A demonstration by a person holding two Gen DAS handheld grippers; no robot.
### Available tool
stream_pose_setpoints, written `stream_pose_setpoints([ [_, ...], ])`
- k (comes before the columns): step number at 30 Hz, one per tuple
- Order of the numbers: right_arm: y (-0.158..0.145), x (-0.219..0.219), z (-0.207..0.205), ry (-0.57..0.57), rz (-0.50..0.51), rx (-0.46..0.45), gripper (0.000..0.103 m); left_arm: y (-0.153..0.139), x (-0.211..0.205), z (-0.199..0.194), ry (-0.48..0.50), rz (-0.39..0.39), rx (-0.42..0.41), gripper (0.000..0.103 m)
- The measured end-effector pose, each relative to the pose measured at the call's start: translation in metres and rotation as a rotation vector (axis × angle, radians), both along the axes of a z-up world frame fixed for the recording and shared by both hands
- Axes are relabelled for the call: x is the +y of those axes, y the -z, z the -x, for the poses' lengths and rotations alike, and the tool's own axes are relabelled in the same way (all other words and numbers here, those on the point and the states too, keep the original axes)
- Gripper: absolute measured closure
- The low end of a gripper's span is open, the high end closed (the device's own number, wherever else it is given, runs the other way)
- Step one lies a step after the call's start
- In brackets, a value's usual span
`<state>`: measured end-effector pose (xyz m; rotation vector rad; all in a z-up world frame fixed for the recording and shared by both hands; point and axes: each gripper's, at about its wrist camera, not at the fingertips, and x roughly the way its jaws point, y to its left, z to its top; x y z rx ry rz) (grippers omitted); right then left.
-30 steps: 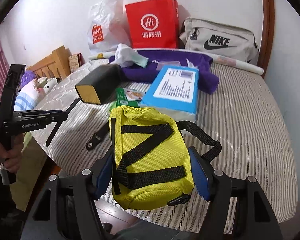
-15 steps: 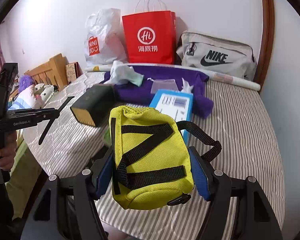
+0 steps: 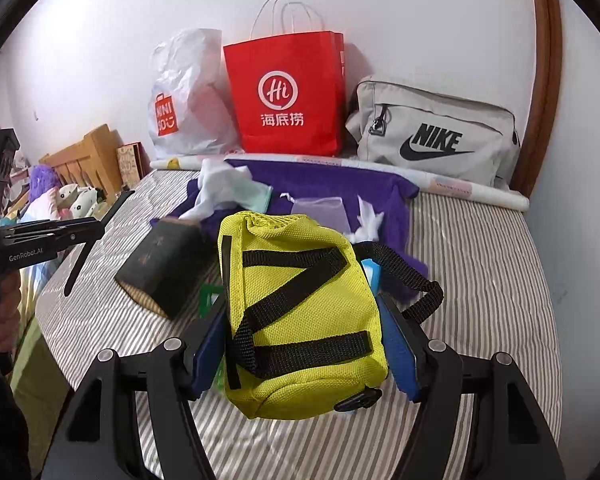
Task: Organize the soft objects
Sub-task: 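Carry the yellow pouch and black strap over the purple towel with both tools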
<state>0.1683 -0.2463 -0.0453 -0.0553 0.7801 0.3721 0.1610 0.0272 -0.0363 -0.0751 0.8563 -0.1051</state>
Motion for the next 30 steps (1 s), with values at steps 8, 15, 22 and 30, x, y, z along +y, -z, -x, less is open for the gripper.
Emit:
stream_pose_setpoints([
  [8, 0.004, 0.001, -0.044, 0.020, 0.000, 0.012, 0.034, 0.005, 0.004, -0.046, -0.012, 0.036, 0.020, 0.083],
  [15, 0.014, 0.001, -0.086, 0.041, 0.033, 0.023, 0.034, 0.012, 0.007, -0.089, -0.022, 0.036, 0.034, 0.083],
  [22, 0.028, -0.003, -0.127, 0.066, 0.058, 0.053, 0.034, 0.015, 0.013, -0.121, -0.037, 0.028, 0.043, 0.083],
  [30, 0.043, -0.003, -0.168, 0.061, 0.013, 0.115, 0.034, 0.023, 0.016, -0.150, -0.045, 0.061, 0.068, 0.083],
])
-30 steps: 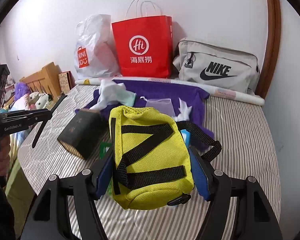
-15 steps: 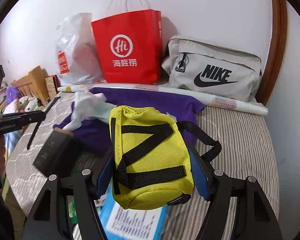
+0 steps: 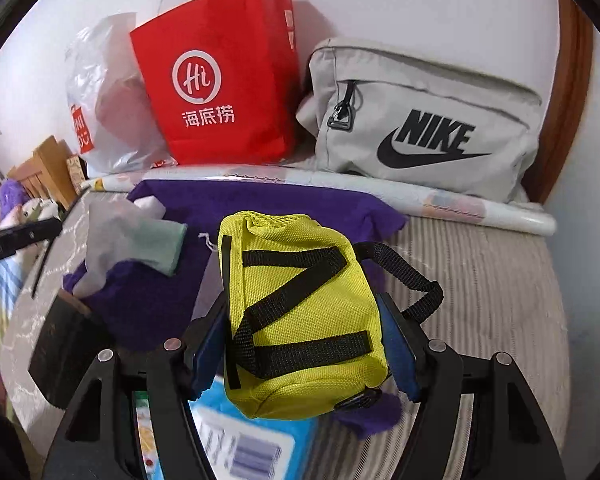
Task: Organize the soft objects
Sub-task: 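Carry the yellow pouch and black strap over the purple towel with both tools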
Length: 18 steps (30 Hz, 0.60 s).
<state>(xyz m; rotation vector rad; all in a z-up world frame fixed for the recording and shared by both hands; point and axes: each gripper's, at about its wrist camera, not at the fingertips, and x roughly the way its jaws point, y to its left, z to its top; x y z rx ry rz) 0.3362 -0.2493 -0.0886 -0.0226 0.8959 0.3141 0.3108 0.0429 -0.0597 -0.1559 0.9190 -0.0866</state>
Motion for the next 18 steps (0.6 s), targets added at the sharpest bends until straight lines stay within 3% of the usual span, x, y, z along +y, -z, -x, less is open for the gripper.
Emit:
stream_pose_setpoints([
  [18, 0.030, 0.028, -0.044, -0.061, 0.036, 0.081, 0.034, 0.044, -0.001, -0.052, 0.017, 0.006, 0.064, 0.083],
])
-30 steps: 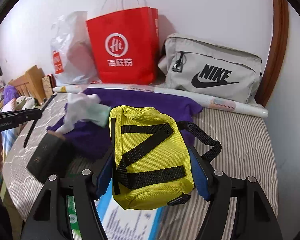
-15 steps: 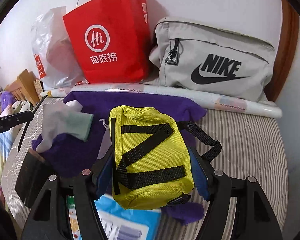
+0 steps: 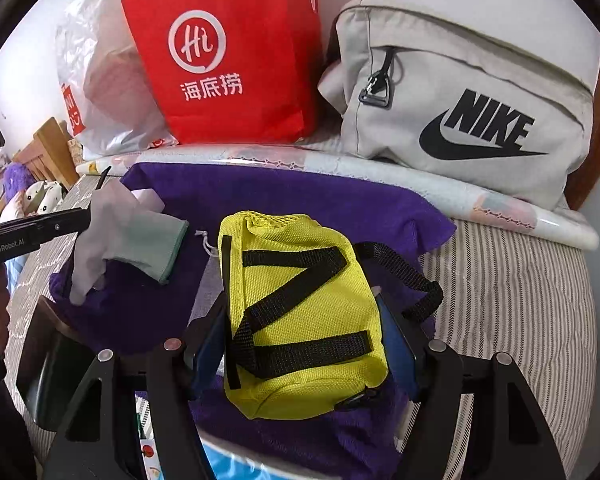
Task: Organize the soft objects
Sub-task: 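Carry the yellow pouch and black strap over the purple towel with both tools, then open both tools to drop the strap and pouch onto the towel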
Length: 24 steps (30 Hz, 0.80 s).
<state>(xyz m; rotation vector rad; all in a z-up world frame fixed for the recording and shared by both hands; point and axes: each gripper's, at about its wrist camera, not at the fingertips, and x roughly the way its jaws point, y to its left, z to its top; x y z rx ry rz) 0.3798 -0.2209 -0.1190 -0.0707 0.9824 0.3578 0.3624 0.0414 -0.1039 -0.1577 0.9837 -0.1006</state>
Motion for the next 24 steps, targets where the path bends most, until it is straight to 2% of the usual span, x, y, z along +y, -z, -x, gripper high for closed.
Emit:
stream_pose_setpoints([
  [10, 0.015, 0.003, -0.009, -0.003, 0.049, 0.041, 0.034, 0.009, -0.007, -0.006, 0.044, -0.024, 0.016, 0.082],
  [18, 0.019, 0.014, -0.007, -0.053, 0.084, 0.049, 0.032, 0.007, -0.003, -0.003, 0.056, -0.014, 0.040, 0.082],
  [21, 0.015, 0.016, -0.003, -0.073, 0.075, 0.040, 0.029, 0.003, -0.003, 0.004, 0.069, -0.036, 0.039, 0.075],
  [23, 0.012, 0.017, 0.000, -0.076, 0.085, 0.035, 0.028, 0.001, -0.004, 0.008, 0.067, -0.066, 0.036, 0.061],
  [24, 0.011, 0.017, 0.001, -0.078, 0.093, 0.032, 0.028, -0.001, -0.004, 0.010, 0.064, -0.079, 0.032, 0.058],
])
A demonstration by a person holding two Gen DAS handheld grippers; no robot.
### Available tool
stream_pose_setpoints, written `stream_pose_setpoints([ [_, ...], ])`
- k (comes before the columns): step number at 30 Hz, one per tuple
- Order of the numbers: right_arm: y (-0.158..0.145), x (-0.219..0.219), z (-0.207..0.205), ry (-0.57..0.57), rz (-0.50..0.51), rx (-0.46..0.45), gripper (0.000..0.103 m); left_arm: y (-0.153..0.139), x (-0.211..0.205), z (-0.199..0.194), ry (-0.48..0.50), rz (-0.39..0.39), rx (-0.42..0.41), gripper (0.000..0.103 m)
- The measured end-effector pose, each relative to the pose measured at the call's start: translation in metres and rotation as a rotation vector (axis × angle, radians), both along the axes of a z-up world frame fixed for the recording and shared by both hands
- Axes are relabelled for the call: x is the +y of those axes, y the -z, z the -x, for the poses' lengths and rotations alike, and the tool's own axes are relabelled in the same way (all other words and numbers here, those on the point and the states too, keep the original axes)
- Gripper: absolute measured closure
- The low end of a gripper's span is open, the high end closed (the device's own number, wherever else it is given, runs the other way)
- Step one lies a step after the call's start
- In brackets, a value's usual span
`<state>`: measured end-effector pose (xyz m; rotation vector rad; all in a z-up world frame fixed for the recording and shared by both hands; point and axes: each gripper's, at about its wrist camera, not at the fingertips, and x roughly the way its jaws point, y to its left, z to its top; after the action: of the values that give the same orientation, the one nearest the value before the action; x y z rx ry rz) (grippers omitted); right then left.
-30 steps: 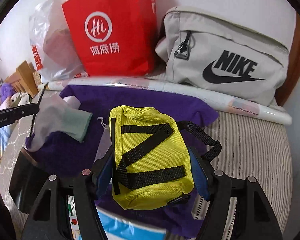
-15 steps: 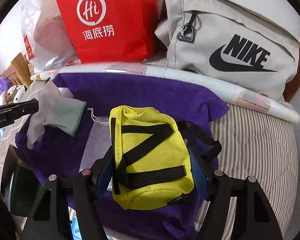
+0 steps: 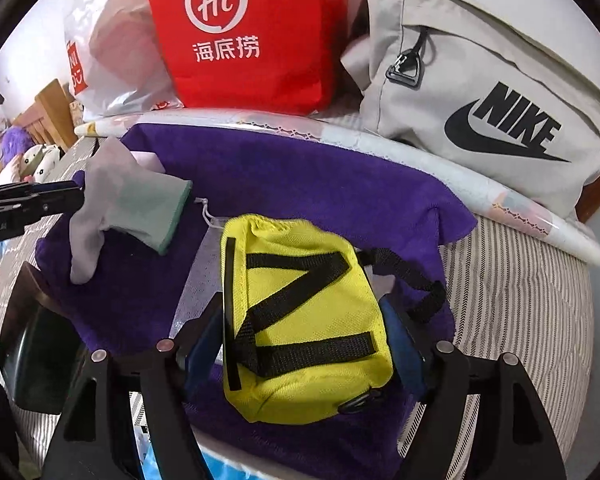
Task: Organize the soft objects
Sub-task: 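Open both tools to drop the strap and pouch onto the towel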
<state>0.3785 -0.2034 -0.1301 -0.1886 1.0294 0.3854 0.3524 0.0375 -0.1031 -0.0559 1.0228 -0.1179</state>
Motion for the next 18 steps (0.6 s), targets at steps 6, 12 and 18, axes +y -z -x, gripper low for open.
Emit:
stream_pose_setpoints([
  [6, -0.014, -0.001, 0.014, 0.019, 0.004, -0.020, 0.022, -0.014, 0.004, 0.017, -0.009, 0.006, -0.015, 0.049],
  [12, -0.041, -0.007, 0.041, 0.041, -0.053, -0.055, 0.022, -0.034, 0.007, 0.048, -0.020, -0.007, -0.048, 0.049],
  [18, -0.059, -0.001, 0.098, -0.010, -0.106, -0.078, 0.023, -0.042, 0.012, 0.089, -0.034, 0.006, -0.053, 0.049],
])
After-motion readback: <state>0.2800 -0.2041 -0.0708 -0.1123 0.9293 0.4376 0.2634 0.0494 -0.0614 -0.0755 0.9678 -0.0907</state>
